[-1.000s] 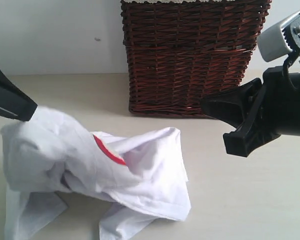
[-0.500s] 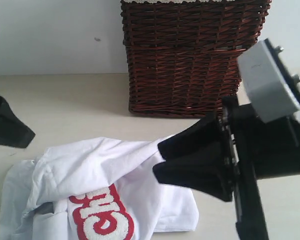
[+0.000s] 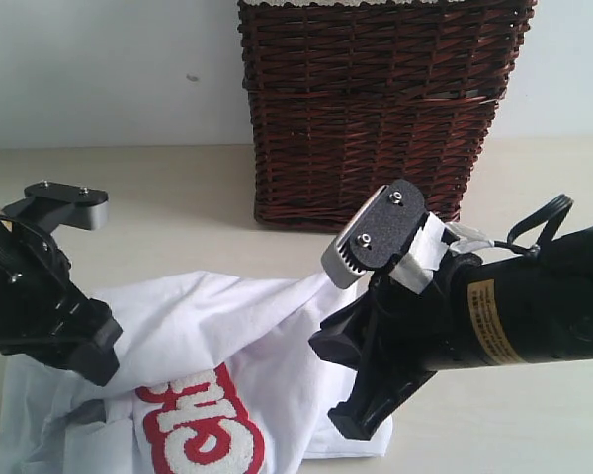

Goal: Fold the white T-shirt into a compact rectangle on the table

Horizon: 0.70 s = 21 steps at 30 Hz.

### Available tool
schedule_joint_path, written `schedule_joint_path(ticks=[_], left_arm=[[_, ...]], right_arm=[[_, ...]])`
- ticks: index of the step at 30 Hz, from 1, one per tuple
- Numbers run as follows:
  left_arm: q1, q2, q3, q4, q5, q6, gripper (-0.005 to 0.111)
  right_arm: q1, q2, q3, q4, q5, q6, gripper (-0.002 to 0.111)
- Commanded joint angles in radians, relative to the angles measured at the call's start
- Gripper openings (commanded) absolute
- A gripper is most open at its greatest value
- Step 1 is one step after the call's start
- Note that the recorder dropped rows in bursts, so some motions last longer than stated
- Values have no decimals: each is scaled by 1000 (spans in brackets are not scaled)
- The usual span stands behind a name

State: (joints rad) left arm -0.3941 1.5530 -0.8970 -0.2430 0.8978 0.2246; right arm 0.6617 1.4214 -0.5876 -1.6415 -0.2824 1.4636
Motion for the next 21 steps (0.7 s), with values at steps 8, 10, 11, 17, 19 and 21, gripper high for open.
schedule_joint_path(ticks=[8, 10, 11, 17, 19, 21], left_arm=[[-7, 81, 2, -40, -209, 49, 49], [-7, 81, 2, -58, -209, 82, 28], [-7, 81, 2, -60, -209, 101, 18], [-7, 60, -104, 0, -111, 160, 0], [-7, 33, -169, 31, -97, 163, 0], [-7, 8, -227, 53, -115, 165, 0]], right_arm=[[6, 3, 2, 10, -40, 5, 16], [6, 3, 2, 10, -42, 5, 16], [6, 3, 2, 10, -42, 5, 16], [6, 3, 2, 10, -46, 5, 16], [6, 3, 2, 10, -46, 5, 16], [6, 3, 2, 10, -46, 5, 16]])
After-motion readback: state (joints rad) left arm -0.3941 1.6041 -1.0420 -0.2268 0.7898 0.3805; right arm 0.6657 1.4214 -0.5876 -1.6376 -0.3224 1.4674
